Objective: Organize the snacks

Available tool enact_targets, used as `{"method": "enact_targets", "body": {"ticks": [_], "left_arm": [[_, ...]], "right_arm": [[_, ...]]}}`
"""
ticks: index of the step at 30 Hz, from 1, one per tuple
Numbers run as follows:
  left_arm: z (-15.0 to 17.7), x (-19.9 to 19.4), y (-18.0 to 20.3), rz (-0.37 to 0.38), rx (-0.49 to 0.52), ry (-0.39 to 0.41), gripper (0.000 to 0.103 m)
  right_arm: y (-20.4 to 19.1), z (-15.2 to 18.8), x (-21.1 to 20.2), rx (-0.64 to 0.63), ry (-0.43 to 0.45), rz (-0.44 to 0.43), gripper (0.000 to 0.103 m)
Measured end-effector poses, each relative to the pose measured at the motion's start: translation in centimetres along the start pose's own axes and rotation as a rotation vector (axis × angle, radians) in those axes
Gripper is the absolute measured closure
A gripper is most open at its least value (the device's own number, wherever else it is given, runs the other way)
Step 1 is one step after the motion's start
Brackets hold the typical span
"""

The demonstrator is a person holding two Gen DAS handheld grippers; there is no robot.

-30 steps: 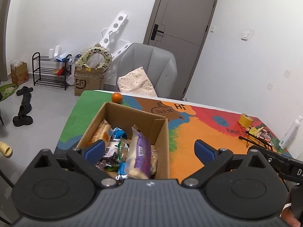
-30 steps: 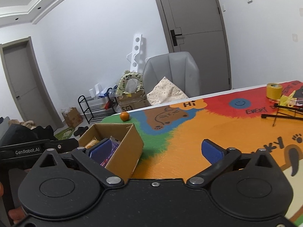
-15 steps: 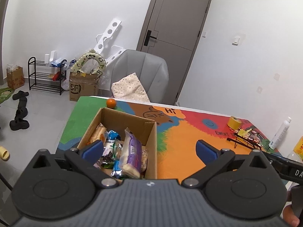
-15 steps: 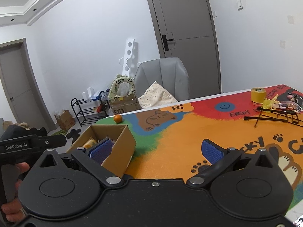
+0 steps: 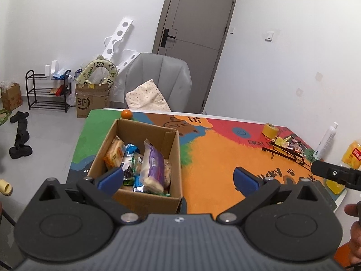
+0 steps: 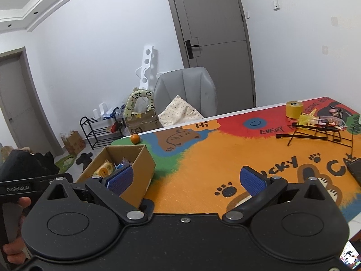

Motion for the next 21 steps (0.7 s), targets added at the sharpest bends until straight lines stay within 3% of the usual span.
{"method": "enact_targets", "body": {"ticks": [21], "left_arm": [[-0.5, -2.6, -0.3, -0.037, 0.065, -0.024, 0.000]], "right_arm": [[1.1, 0.0, -2.7, -0.001, -0.017, 0.022, 0.000]]}}
Point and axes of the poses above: each gripper's, at about its wrist camera, not at the fingertips, and x roughly the way its jaws point, y to its right, z to its underside, the point moved 6 cm from there along x, roughly the way its jaws point, and after that the axes turned 1 degree about x, right-handed, at the moved point
